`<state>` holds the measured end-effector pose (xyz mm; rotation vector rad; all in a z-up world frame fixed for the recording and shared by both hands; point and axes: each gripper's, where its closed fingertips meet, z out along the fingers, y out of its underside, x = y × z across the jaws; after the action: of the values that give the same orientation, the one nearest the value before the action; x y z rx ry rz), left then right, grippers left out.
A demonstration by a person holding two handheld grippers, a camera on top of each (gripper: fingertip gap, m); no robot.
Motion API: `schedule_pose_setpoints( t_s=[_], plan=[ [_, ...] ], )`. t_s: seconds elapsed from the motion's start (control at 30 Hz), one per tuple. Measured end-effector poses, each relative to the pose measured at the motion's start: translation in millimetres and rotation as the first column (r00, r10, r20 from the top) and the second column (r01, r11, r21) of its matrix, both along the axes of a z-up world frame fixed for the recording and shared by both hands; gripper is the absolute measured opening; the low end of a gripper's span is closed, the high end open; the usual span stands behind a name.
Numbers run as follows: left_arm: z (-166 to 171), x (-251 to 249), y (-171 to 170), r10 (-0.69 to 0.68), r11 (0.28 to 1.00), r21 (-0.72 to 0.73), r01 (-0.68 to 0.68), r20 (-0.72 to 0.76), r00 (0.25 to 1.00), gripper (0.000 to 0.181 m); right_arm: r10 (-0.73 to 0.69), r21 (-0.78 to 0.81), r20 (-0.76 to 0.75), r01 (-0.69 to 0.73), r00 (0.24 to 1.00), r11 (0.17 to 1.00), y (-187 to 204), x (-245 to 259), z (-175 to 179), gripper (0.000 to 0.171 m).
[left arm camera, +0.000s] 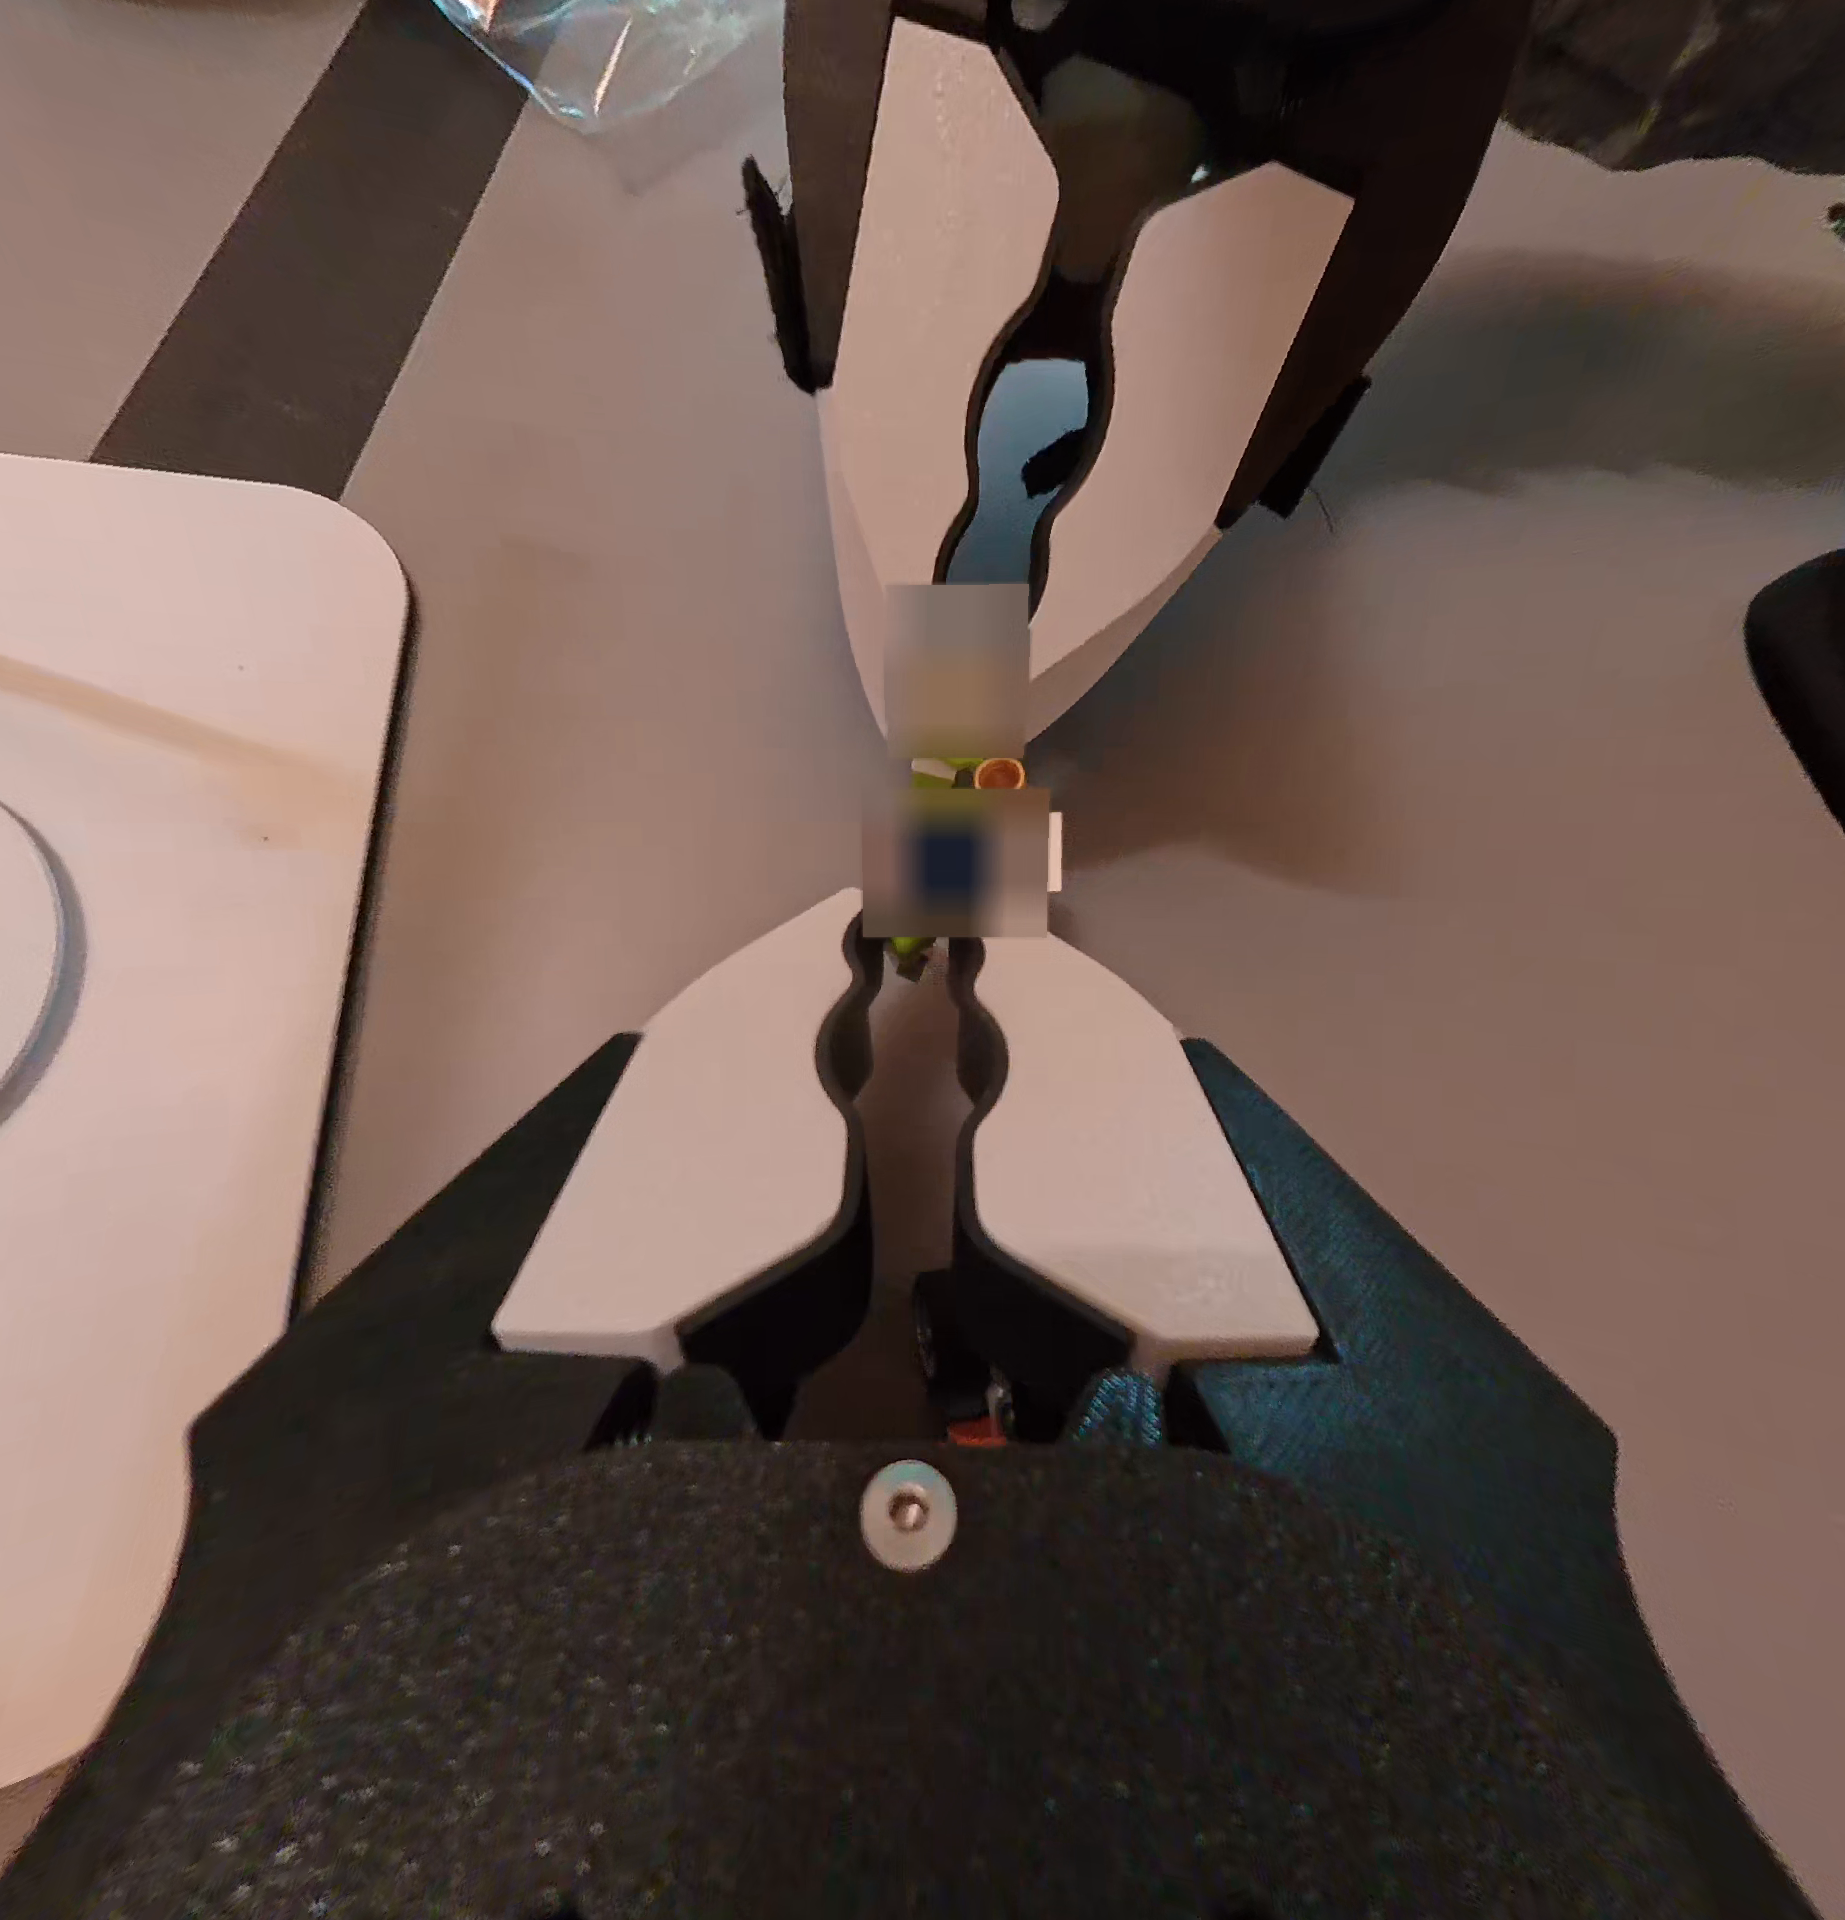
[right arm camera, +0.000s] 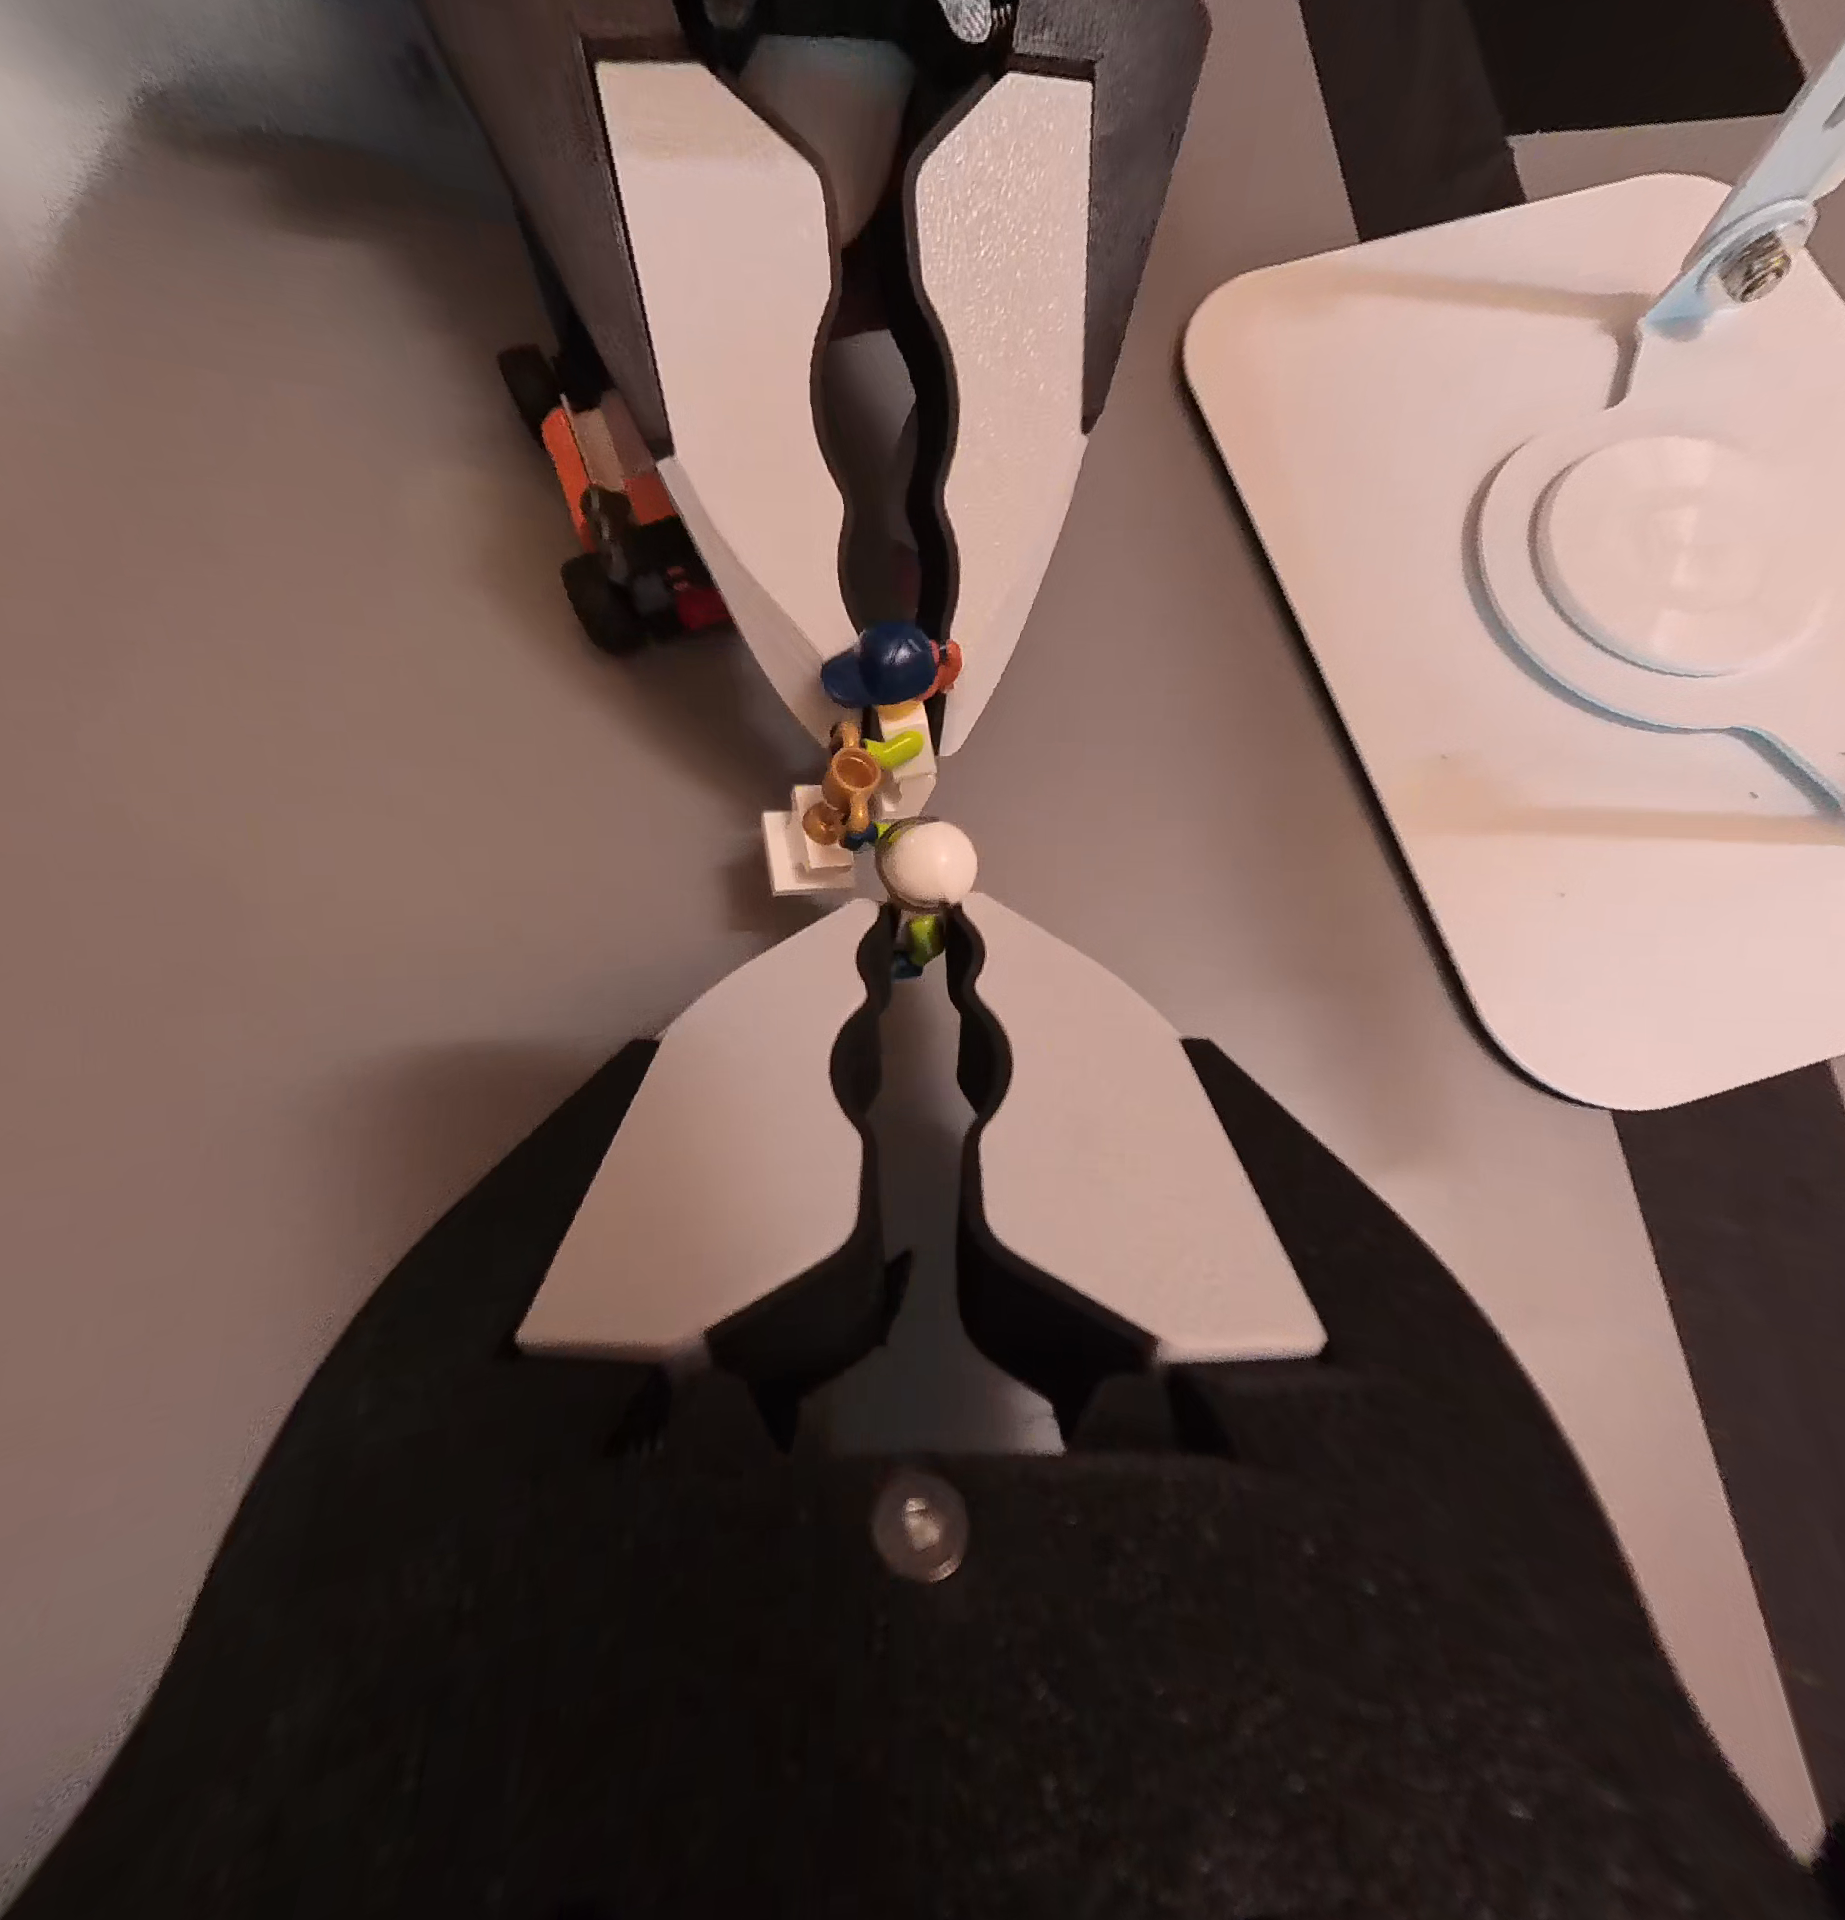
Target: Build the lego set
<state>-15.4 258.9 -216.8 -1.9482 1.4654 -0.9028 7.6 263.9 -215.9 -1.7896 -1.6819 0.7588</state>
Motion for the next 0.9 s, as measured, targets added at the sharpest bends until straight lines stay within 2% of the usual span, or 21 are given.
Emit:
schedule_pose_setpoints(
  t_s=[0.57,0.9],
  plan=[
    [-20.7,-2.6,0.7,0.014,0.998,-0.058,-0.025,-0.187,0.982,0.015,0.027,0.003,0.096,-0.027,0.995,1.000,1.2,6.4,-22.5,0.008],
    [-26.9,-5.7,2.1,0.022,0.998,-0.054,-0.034,-0.214,0.977,0.013,0.037,0.005,0.112,-0.038,0.993,0.999,0.8,8.8,-24.1,0.011]
  ],
)
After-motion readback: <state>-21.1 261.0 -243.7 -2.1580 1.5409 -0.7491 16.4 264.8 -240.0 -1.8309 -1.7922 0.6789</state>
